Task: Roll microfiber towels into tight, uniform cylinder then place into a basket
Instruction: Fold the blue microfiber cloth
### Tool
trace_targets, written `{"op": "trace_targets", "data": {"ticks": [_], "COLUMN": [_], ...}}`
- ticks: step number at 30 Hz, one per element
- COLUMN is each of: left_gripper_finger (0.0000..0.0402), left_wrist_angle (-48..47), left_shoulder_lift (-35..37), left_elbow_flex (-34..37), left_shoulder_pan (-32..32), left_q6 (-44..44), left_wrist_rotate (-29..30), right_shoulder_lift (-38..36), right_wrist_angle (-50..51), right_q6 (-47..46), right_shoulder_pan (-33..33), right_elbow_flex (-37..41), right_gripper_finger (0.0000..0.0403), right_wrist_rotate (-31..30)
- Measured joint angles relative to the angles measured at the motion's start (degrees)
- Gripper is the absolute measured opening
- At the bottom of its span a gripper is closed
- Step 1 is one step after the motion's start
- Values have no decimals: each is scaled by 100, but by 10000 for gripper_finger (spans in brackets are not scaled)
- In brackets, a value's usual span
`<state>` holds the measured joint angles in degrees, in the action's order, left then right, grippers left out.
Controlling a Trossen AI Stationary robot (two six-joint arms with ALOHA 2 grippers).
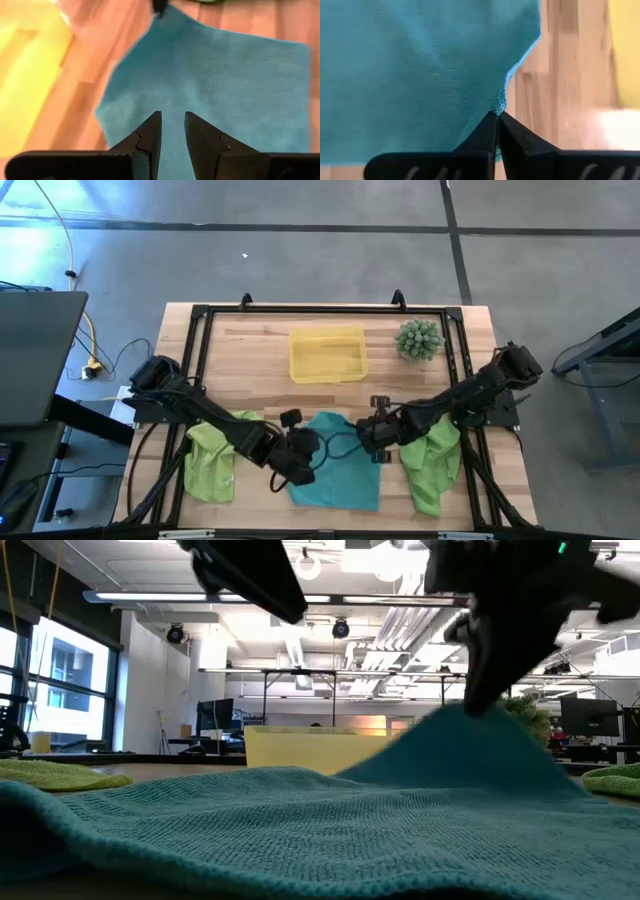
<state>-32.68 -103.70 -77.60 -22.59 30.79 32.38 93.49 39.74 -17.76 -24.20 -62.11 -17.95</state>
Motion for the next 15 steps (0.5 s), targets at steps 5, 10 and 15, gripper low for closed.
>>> {"op": "trace_targets", "data": {"ticks": [5,10,15], "left_gripper_finger": [76,76,76], "left_wrist_angle": [431,1258,1645], "left_shoulder_lift": [0,0,0], "left_elbow_flex": [0,0,0], "left_shoulder_pan": [274,347,347], "left_q6": [-990,-2035,-2629], "left_wrist_rotate": [4,-2,-30], "right_shoulder_lift": [-4,-4,-4], "right_wrist_angle": [324,429,433], "right_q6": [908,1678,2361], "right_shoulder_pan": [-403,-706,-1036], "right_elbow_flex": [-624,-989,-1235], "right_gripper_finger": [1,0,0], "right_wrist_rotate": [-639,-1242,-1648]}}
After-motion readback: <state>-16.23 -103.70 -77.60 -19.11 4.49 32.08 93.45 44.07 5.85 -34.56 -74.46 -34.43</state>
